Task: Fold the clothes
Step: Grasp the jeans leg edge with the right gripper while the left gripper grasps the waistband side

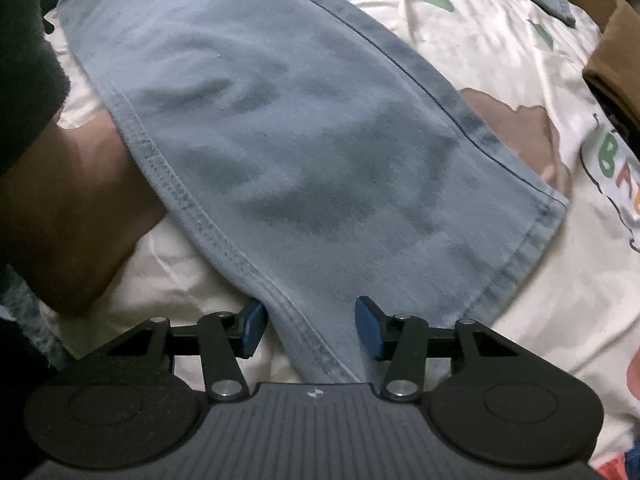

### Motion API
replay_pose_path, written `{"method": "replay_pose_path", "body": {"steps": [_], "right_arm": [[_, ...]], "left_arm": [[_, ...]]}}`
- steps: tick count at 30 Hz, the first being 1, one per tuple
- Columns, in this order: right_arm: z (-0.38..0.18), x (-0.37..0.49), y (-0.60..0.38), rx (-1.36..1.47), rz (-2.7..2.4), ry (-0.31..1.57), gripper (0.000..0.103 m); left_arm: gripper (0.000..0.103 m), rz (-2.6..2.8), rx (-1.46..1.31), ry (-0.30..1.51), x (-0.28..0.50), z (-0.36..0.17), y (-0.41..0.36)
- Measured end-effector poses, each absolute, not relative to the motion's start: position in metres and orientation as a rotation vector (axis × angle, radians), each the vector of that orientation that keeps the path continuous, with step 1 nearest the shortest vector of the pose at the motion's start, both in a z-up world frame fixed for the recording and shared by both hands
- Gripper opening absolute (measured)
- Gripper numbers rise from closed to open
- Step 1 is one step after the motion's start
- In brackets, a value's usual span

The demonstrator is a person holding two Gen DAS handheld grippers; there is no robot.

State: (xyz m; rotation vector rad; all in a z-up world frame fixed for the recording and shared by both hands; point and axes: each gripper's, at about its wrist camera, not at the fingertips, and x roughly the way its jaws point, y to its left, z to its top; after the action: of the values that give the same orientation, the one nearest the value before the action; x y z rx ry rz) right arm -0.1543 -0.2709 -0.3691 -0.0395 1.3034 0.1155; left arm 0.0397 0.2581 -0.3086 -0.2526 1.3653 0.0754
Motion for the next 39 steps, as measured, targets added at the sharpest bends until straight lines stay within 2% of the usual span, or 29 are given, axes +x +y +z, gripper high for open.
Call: {"method": "replay_pose_path", "body": {"steps": [1,2,4,5,6,7,12,19,24,30,39], "right_arm": [[-0.37,-0.153,-0.269,-0.047,0.119,1.302,0.053],[-0.371,-0.151,-0.267,-0.056,0.125,1.301,0.047],[-0.37,-0.149,-0.266,-0.067,0.132,1.295,0.031],[-0.368,-0.149,-0.268,-0.065,0.135,1.294,0.017],[-0.366,-0.148,-0.269,-0.064,0.138,1.291,0.007],[-0.363,-0.148,-0.27,-0.064,0.141,1.288,0.006],[-0.352,-0.148,-0.273,-0.069,0.146,1.283,0.004],[-0.364,-0.139,-0.264,-0.088,0.128,1.322,0.007],[-0.36,-0.136,-0.28,0.047,0.102,1.347,0.002],[-0.335,-0.127,-0.294,0.093,0.092,1.344,0.002],[-0.299,-0.12,-0.303,0.118,0.031,1.317,0.002]], "left_arm": [[0.062,0.078,-0.256,1.364,0.04,-0.308,0.259],[0.062,0.081,-0.258,1.361,0.041,-0.308,0.26],[0.062,0.086,-0.262,1.355,0.041,-0.308,0.263],[0.062,0.088,-0.265,1.353,0.041,-0.308,0.264],[0.062,0.091,-0.268,1.35,0.041,-0.307,0.266],[0.062,0.094,-0.272,1.348,0.042,-0.308,0.268],[0.062,0.101,-0.307,1.34,0.04,-0.311,0.274],[0.062,0.13,-0.444,1.297,0.04,-0.311,0.289],[0.062,0.149,-0.518,1.248,0.042,-0.313,0.304],[0.059,0.177,-0.65,1.17,0.047,-0.324,0.317],[0.04,0.231,-0.801,1.101,0.056,-0.346,0.339]]}}
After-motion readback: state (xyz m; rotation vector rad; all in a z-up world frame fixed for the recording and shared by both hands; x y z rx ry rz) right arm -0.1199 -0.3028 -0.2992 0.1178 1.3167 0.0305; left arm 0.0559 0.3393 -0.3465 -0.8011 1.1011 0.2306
